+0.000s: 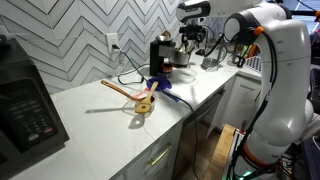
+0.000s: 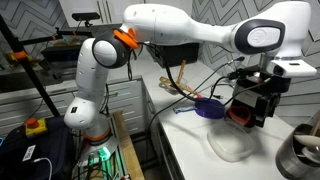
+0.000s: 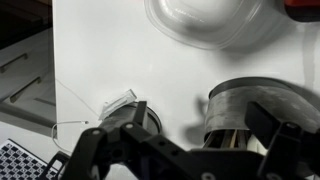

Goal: Put the spoon inside the container

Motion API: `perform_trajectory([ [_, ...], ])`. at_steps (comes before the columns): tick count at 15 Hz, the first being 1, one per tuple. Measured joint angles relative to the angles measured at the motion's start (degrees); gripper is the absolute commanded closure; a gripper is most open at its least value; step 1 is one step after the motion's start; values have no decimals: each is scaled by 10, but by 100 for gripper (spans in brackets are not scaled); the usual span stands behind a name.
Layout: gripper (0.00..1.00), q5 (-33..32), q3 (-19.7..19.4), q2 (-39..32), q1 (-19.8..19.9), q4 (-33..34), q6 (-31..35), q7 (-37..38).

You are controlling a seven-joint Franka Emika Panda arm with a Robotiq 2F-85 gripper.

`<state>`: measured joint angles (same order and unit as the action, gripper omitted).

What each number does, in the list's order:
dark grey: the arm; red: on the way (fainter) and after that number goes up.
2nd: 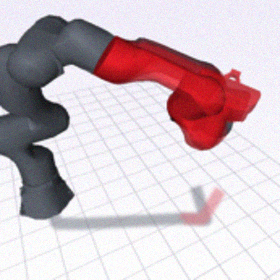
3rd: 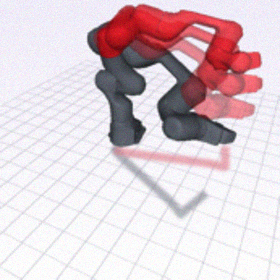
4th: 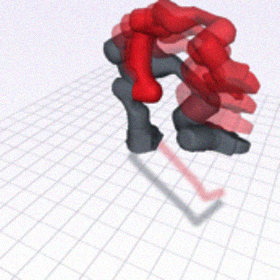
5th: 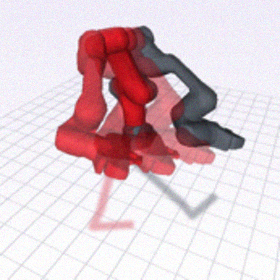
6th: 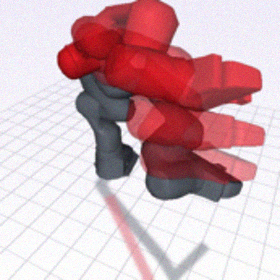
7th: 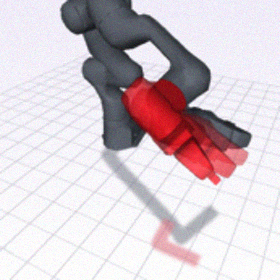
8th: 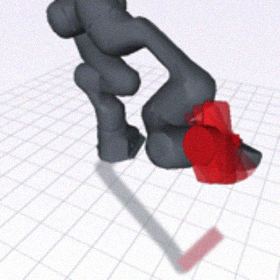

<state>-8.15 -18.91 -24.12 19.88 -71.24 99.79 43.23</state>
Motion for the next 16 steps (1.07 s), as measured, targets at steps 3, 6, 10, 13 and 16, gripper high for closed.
perform_trajectory([
  [3, 0, 32, -6, -46, 23, 77, -42, 21],
  [6, 0, 37, -7, -65, 34, 103, -49, 21],
  [10, 0, 93, -3, -65, 37, 103, 20, 52],
  [13, 0, 129, -3, -74, 37, 97, 102, 92],
  [16, 0, 125, -6, -95, 37, 96, 180, 116],
])
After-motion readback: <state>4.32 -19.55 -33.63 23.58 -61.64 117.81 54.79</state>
